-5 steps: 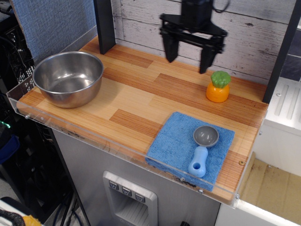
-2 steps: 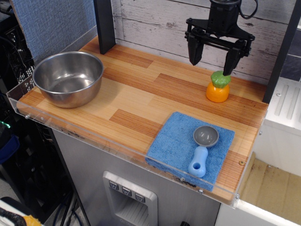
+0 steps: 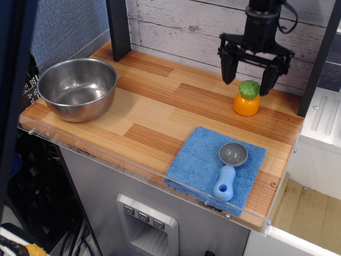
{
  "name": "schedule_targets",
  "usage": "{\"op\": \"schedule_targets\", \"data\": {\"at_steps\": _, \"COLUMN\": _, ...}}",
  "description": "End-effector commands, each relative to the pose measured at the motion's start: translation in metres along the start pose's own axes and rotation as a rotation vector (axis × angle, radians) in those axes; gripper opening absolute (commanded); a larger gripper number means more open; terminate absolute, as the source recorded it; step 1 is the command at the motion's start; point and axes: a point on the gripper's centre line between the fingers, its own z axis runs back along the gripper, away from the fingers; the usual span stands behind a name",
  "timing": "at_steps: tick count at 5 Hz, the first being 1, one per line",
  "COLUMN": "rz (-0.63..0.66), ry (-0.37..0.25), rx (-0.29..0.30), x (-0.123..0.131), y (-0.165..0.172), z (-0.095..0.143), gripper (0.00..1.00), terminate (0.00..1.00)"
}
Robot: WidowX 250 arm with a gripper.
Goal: Place the pineapple into the metal bowl.
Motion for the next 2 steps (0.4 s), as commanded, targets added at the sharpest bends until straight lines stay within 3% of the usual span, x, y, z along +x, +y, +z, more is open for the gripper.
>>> {"op": "schedule_targets", "data": {"at_steps": 1, "rz": -0.017, "ry": -0.036, "rx": -0.017, "x": 0.0111, "y": -0.0013, "z": 0.0050, "gripper": 1.00, "terminate": 0.00}}
{"op": "schedule_targets", "data": {"at_steps": 2, "rz": -0.020, "ry": -0.033, "rx": -0.009, "x": 0.0107, "y": -0.0029, "z": 0.0033, "gripper": 0.00, "terminate": 0.00}}
